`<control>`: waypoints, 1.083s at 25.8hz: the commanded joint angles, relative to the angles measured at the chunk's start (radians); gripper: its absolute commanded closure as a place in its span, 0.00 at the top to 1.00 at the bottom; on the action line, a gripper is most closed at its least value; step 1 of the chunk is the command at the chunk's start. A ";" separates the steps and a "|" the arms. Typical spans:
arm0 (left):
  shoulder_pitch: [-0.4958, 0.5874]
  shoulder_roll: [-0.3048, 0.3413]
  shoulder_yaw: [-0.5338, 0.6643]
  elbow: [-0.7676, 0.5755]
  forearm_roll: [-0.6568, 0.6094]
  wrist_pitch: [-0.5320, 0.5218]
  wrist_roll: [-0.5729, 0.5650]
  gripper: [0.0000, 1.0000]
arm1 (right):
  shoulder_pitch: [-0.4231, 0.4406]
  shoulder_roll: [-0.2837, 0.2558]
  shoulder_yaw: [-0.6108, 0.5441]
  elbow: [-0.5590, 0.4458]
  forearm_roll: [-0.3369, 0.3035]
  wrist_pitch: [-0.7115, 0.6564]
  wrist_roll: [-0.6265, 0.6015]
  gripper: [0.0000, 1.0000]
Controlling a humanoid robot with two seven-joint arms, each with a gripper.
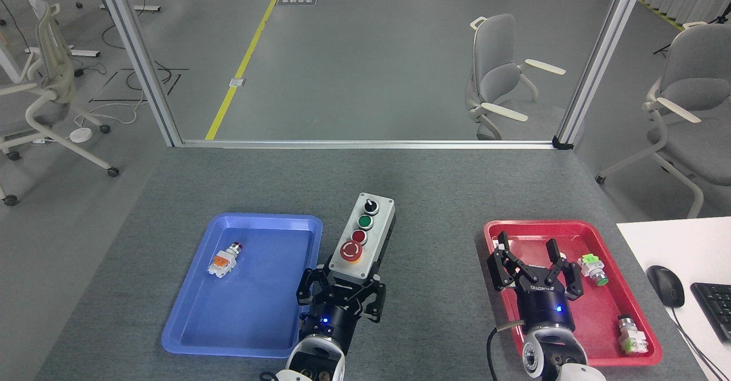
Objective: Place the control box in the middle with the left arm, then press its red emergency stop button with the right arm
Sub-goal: 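Drag the control box out of the blue tray toward the table middle, then release the control box and pull the left gripper back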
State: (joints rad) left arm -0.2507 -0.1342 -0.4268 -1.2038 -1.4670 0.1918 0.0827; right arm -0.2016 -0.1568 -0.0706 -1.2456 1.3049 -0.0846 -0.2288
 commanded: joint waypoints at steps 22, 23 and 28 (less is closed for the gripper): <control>-0.084 -0.005 -0.400 0.207 0.002 0.028 -0.044 0.00 | 0.008 -0.009 0.028 0.002 -0.001 -0.043 -0.006 0.98; -0.084 -0.005 -0.400 0.207 0.002 0.028 -0.046 0.00 | 0.008 -0.010 0.028 0.002 -0.001 -0.044 -0.006 0.99; -0.087 -0.005 -0.400 0.207 0.002 0.031 -0.047 0.31 | 0.008 -0.021 0.028 0.002 -0.001 -0.044 -0.006 0.98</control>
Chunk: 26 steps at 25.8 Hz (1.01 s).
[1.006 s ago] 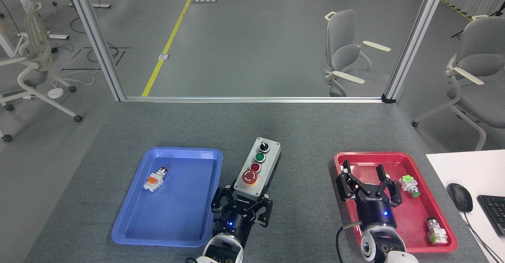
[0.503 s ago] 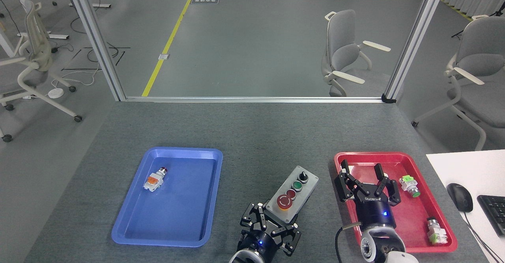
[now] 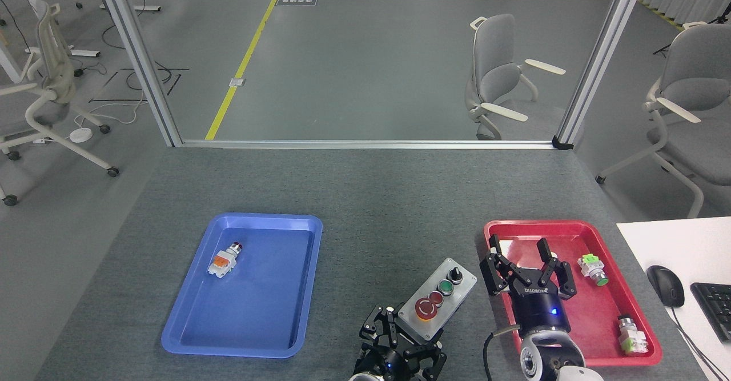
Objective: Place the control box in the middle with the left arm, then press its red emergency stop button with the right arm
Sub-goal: 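Release the control box and pull the left gripper back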
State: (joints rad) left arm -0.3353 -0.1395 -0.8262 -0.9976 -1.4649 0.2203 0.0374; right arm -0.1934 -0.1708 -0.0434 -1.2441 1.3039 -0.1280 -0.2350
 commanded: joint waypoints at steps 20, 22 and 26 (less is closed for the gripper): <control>-0.024 0.001 -0.010 0.010 0.000 0.034 -0.004 0.70 | -0.011 -0.009 0.031 -0.005 -0.023 -0.004 -0.003 0.98; -0.022 0.001 -0.011 0.008 0.000 0.034 -0.004 0.72 | -0.011 -0.009 0.031 -0.005 -0.023 -0.004 -0.003 0.98; -0.022 0.001 -0.014 0.008 0.000 0.034 -0.004 0.79 | -0.011 -0.012 0.031 -0.003 -0.026 -0.002 -0.001 0.98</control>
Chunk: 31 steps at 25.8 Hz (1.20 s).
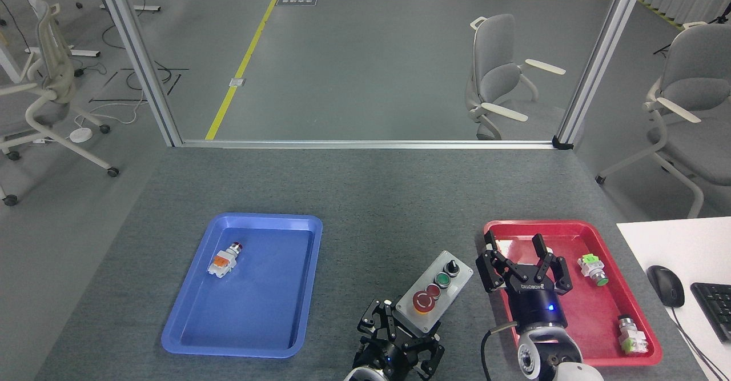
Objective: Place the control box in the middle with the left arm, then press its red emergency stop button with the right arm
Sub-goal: 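Release the control box and pull the left gripper back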
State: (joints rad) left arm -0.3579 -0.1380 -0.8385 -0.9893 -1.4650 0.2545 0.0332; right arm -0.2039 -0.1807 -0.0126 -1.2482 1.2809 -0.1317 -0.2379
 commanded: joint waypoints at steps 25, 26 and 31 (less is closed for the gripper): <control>0.132 0.163 0.004 -0.233 -0.002 -0.003 0.004 0.98 | -0.003 -0.005 0.031 0.000 -0.005 -0.002 0.002 0.98; 0.145 0.176 0.004 -0.252 -0.002 -0.003 0.005 0.98 | -0.003 -0.005 0.031 0.000 -0.005 -0.014 0.002 0.97; 0.209 0.275 0.016 -0.327 0.002 -0.001 0.017 0.98 | -0.002 -0.037 0.077 -0.011 -0.026 -0.131 0.000 0.69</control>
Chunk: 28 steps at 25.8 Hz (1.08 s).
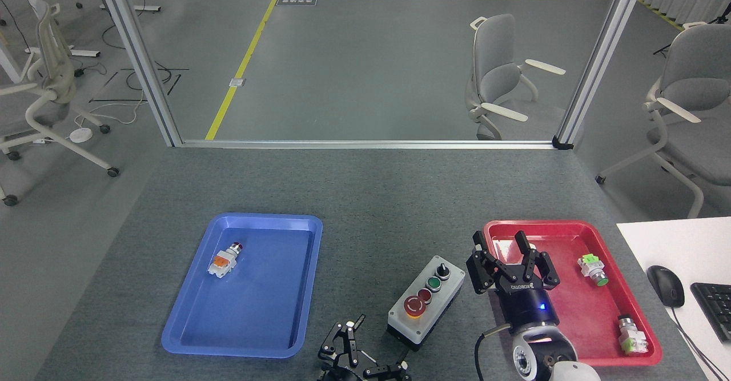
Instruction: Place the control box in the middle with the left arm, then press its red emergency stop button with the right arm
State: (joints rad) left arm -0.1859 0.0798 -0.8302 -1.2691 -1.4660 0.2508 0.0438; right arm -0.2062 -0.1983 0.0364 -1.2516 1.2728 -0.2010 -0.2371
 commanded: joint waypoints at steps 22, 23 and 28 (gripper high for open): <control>0.223 0.147 0.895 -0.265 0.283 -0.427 0.008 0.98 | 0.060 -0.069 0.161 -0.026 -0.053 -0.365 0.042 0.00; 0.220 0.137 0.895 -0.265 0.283 -0.410 0.008 0.98 | 0.059 -0.067 0.168 -0.017 -0.055 -0.363 0.051 0.00; 0.214 0.078 0.896 -0.271 0.283 -0.344 0.008 0.99 | 0.060 -0.067 0.183 -0.006 -0.053 -0.356 0.058 0.00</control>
State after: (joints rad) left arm 0.0321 0.1846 0.0632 -1.5371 -1.1843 -0.1209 0.0516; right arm -0.1472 -0.2643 0.2047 -1.2663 1.2167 -0.5608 -0.1844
